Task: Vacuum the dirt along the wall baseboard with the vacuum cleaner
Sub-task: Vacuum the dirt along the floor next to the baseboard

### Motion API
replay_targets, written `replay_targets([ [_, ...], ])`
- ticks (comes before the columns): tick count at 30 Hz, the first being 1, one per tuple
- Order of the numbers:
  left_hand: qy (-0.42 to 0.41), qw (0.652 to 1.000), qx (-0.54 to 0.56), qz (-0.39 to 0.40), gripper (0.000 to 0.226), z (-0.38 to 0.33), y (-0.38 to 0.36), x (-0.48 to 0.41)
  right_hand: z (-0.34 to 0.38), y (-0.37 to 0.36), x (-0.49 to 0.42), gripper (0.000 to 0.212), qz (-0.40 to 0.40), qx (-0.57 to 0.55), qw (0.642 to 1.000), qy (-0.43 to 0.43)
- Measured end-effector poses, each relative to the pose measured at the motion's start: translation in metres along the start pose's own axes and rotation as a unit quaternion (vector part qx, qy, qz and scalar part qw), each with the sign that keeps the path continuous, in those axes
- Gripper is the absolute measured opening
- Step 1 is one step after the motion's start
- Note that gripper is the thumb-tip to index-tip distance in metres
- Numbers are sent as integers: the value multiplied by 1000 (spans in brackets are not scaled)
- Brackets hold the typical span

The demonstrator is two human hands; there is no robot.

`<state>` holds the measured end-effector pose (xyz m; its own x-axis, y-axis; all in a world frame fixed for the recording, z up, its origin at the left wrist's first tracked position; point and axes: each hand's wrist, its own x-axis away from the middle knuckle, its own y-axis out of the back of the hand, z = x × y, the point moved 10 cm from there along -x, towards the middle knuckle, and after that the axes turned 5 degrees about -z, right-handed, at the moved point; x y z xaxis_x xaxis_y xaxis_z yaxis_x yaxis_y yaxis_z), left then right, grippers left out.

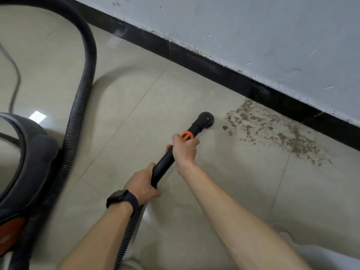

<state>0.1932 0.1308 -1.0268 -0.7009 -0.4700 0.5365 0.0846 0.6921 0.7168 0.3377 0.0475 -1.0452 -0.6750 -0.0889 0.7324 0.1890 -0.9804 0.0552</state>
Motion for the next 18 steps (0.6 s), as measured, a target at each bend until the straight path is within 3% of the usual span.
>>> replay_targets([
  [8,-62,984,-164,3,47,2,-12,31,-39,33,31,28,-104,-102,988,-61],
  [18,-115,973,-199,-14,44,-29,-39,32,-39,75,21,22,-148,-105,982,-45],
])
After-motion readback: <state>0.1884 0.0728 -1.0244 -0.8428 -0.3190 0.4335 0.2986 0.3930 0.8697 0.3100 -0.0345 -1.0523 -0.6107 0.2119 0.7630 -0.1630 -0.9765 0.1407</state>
